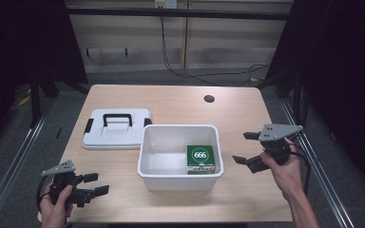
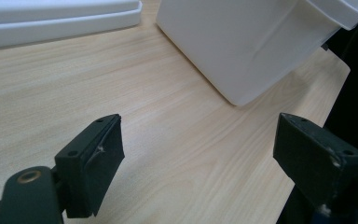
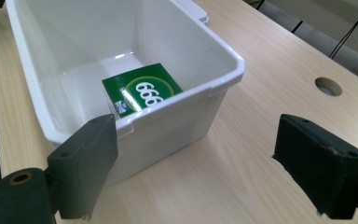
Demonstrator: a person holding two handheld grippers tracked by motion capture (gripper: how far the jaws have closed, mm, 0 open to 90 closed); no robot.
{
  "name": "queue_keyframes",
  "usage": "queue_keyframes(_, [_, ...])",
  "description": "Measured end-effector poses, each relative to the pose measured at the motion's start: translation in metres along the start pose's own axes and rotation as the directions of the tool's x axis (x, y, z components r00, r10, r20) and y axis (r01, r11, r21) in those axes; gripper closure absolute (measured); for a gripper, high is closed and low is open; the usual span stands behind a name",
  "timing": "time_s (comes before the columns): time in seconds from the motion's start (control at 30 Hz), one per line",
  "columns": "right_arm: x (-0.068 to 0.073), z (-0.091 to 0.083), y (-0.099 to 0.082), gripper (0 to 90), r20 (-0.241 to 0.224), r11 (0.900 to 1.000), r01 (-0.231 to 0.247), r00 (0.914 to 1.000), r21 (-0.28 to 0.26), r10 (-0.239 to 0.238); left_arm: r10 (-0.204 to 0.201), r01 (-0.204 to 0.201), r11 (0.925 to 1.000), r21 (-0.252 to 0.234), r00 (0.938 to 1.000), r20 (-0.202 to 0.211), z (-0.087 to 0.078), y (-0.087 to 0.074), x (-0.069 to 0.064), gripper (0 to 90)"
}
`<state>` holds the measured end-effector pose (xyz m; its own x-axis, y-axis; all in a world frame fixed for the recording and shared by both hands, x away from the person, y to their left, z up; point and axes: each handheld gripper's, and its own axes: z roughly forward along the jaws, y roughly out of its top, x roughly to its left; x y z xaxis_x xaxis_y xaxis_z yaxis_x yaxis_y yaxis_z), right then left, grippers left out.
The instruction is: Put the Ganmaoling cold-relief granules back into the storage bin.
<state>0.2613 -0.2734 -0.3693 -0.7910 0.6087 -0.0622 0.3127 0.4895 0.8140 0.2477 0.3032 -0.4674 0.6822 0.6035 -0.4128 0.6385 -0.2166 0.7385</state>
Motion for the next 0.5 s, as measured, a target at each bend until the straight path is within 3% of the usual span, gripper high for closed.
queue_keyframes(0.27, [0.005, -0.006, -0.037, 12.9, 0.039, 0.9957, -0.086, 0.9954, -0.035, 0.087, 0.001, -0.001, 0.9999, 0.013, 1.0000, -0.003, 0.002, 0.000, -0.001, 16.0])
queue_keyframes(0.43, [0.013, -0.012, -0.058, 12.9, 0.092, 0.9928, -0.109, 0.9893, -0.050, 0.113, 0.001, -0.001, 1.0000, 0.007, 1.0000, -0.003, 0.001, 0.000, -0.001, 16.0])
queue_keyframes(0.5, [0.015, -0.012, -0.068, 13.0, 0.089, 0.9916, -0.122, 0.9881, -0.044, 0.125, -0.004, 0.004, 1.0000, 0.002, 1.0000, -0.007, 0.001, 0.000, -0.001, 16.0])
